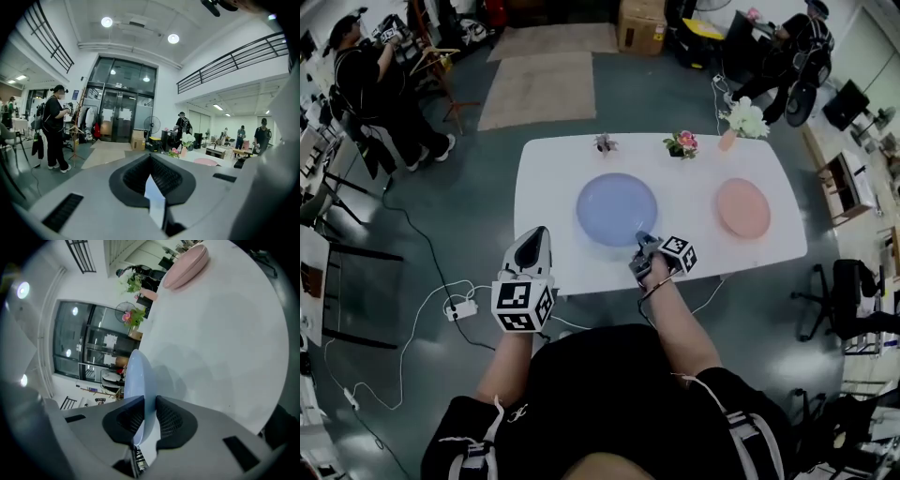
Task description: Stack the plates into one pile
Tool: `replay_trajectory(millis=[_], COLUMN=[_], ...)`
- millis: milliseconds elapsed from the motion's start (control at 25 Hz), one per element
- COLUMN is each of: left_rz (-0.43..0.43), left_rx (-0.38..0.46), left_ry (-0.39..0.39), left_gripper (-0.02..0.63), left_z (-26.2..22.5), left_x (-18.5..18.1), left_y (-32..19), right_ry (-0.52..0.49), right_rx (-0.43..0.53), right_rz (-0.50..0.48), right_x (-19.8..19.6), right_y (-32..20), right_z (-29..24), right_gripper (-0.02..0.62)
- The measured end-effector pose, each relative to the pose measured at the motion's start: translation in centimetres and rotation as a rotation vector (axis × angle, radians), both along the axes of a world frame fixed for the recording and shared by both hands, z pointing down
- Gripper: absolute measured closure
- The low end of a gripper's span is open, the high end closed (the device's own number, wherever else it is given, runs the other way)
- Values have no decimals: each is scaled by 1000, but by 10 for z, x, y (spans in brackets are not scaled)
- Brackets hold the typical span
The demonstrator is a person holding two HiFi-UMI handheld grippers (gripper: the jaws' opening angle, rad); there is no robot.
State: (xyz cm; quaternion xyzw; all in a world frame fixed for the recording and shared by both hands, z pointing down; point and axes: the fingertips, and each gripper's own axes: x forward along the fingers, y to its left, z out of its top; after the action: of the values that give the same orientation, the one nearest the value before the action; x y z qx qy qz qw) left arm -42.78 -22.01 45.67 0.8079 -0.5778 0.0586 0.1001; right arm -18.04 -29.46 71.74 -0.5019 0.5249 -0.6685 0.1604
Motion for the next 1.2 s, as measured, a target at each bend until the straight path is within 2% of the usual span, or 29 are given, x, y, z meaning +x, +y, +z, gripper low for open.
replay_trajectory(millis=[280,520,840,1000,1200], left_rz=[154,335,525,592,618], left_rx=[4,9,11,14,6], left_ry=[6,11,7,4,-1], left_gripper=[592,592,592,592,592], left_z=[-5,-3,-2,-3,0], left_x=[67,158,273,319,358], left_y=[-13,-28,-34,-34,-35], right_ry=[-38,-52,-48,-42,-42], right_rx=[69,113,128,129,117], right_rz=[164,342,530,583,624], right_x=[78,170,276,317,360], right_y=[21,47,89,103,109], right_z=[-27,-42,-46,-46,-42], right_gripper=[508,506,506,503,502])
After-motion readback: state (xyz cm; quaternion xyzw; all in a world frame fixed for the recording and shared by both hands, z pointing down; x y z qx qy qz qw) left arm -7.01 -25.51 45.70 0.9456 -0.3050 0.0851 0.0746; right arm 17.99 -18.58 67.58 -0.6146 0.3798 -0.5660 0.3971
